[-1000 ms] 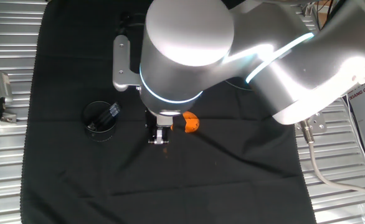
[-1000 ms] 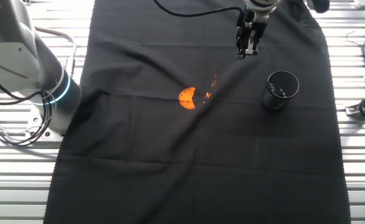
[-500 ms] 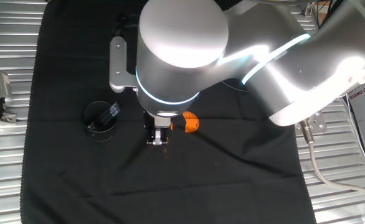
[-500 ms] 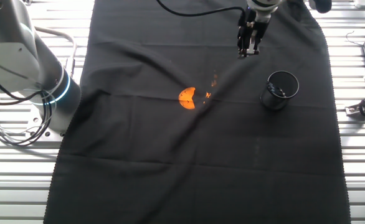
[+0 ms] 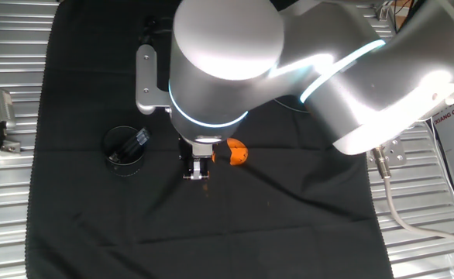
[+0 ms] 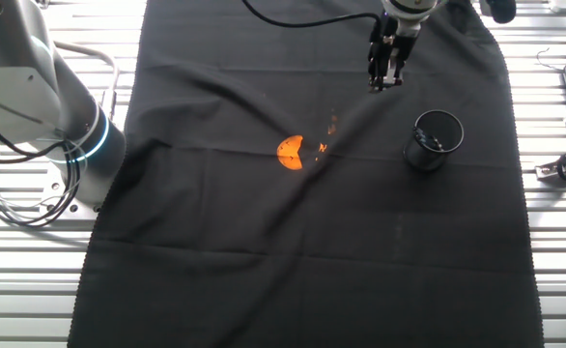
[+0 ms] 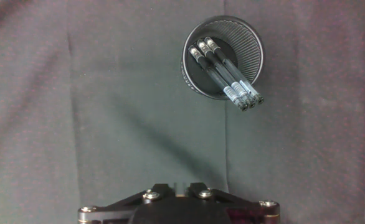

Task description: Put the pen into the pen holder

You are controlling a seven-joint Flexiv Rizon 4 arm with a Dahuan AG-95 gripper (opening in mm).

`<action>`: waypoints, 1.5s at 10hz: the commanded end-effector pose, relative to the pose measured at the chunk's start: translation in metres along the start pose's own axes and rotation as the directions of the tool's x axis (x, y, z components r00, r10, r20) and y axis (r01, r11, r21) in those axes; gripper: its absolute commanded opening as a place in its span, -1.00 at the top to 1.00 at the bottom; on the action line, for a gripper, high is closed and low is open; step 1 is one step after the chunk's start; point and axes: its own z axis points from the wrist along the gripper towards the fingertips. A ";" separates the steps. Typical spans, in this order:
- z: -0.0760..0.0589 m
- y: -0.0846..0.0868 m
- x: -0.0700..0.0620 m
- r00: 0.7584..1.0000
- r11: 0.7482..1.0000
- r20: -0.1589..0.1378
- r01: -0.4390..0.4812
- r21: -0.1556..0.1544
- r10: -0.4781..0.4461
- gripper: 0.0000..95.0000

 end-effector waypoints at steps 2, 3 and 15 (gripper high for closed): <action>0.000 0.000 0.001 1.000 1.000 -0.001 -0.004 0.001 0.004 0.60; 0.000 0.000 0.001 1.000 1.000 -0.001 -0.004 -0.003 0.004 0.60; 0.000 0.000 0.001 0.999 0.999 -0.001 0.039 0.027 -0.039 0.60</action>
